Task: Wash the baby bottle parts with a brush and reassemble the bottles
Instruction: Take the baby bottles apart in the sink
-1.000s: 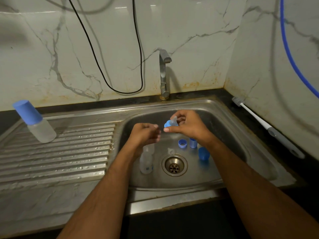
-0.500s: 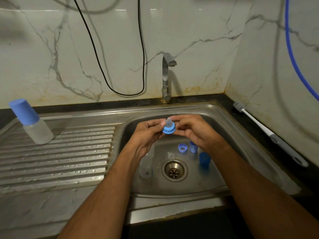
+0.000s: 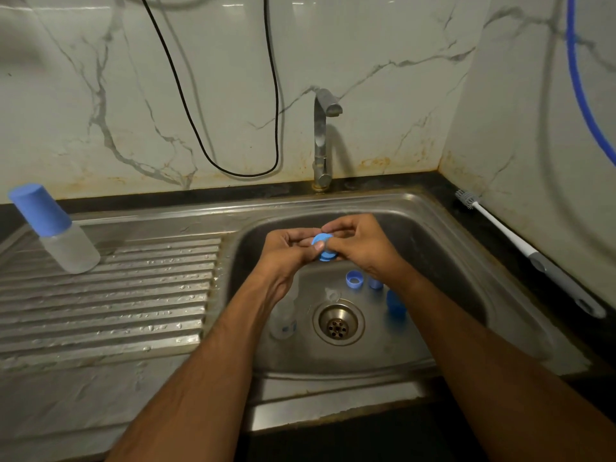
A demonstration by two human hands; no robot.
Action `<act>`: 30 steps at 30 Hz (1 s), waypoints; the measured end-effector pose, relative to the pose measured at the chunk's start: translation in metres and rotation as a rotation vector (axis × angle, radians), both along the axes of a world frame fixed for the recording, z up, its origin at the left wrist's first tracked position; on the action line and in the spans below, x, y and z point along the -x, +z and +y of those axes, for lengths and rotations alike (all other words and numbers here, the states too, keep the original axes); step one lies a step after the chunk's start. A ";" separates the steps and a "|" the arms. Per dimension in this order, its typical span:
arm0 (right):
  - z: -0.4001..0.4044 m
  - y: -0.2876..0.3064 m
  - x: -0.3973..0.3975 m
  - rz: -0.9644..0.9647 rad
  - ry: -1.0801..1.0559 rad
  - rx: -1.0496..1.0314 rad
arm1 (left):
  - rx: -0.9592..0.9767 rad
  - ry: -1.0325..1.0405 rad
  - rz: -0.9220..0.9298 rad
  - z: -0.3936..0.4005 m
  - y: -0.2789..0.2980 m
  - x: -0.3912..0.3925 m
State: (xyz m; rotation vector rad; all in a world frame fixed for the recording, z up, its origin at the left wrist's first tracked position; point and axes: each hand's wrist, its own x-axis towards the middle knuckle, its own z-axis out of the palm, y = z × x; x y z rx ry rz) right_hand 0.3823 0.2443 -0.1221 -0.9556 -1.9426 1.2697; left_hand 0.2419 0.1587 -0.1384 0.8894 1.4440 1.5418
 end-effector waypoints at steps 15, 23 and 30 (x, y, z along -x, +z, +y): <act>-0.009 -0.003 0.013 -0.228 -0.131 -0.342 | 0.036 0.042 0.114 0.000 0.002 -0.007; -0.007 -0.001 0.002 -0.218 -0.198 -0.157 | 0.100 -0.036 -0.026 -0.001 0.001 -0.010; -0.003 0.006 -0.007 -0.106 -0.154 -0.105 | 0.083 0.019 -0.203 -0.002 0.001 -0.011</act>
